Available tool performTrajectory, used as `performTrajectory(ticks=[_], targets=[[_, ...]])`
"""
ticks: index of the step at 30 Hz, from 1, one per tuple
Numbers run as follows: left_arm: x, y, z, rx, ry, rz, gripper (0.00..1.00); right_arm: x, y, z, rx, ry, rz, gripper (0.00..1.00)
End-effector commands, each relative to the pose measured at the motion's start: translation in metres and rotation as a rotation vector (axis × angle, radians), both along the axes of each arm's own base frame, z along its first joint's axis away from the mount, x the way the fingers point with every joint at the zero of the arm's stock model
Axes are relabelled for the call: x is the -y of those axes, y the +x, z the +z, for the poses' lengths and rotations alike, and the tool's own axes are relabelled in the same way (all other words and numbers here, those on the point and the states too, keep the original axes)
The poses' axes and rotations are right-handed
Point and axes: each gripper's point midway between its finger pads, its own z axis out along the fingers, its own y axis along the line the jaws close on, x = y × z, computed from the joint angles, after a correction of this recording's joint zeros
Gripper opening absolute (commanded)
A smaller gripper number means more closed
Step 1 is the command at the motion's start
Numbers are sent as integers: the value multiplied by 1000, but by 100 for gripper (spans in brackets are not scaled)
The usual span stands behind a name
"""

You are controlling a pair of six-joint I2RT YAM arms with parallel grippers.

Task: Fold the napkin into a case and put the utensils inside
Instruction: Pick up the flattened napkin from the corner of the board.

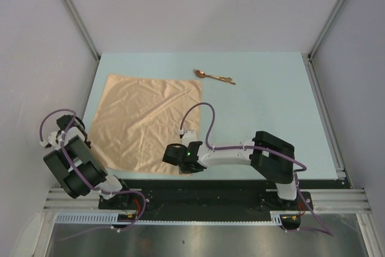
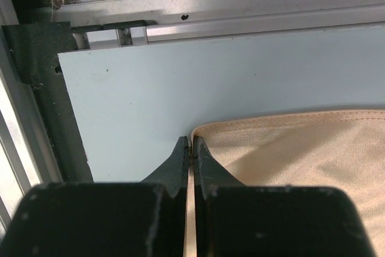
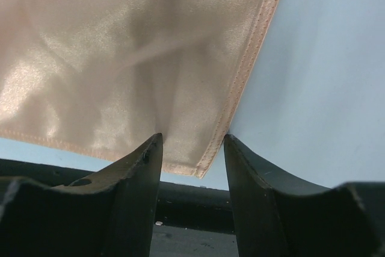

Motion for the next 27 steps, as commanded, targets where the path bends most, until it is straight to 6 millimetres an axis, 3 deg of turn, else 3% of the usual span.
performTrajectory(ticks=[1,3,7,9,15,22,27], targets=[[-3,-6,10,11,35,41,0,29,-11,-32,-19,-175,-48,50],[-3,-7,13,18,48,47,0,35,-15,-38,-11,-226,-41,46],[-3,-5,17,36,56,47,0,41,-18,-47,21,-292,-19,30],[-3,-5,18,43,55,48,0,42,-16,-44,47,-297,-22,24],[-6,-3,29,52,73,50,0,36,3,0,178,-221,12,0],[-7,3,66,166,142,31,0,31,11,45,255,-111,143,0],[5,30,108,370,154,-73,0,21,17,115,375,45,257,0]])
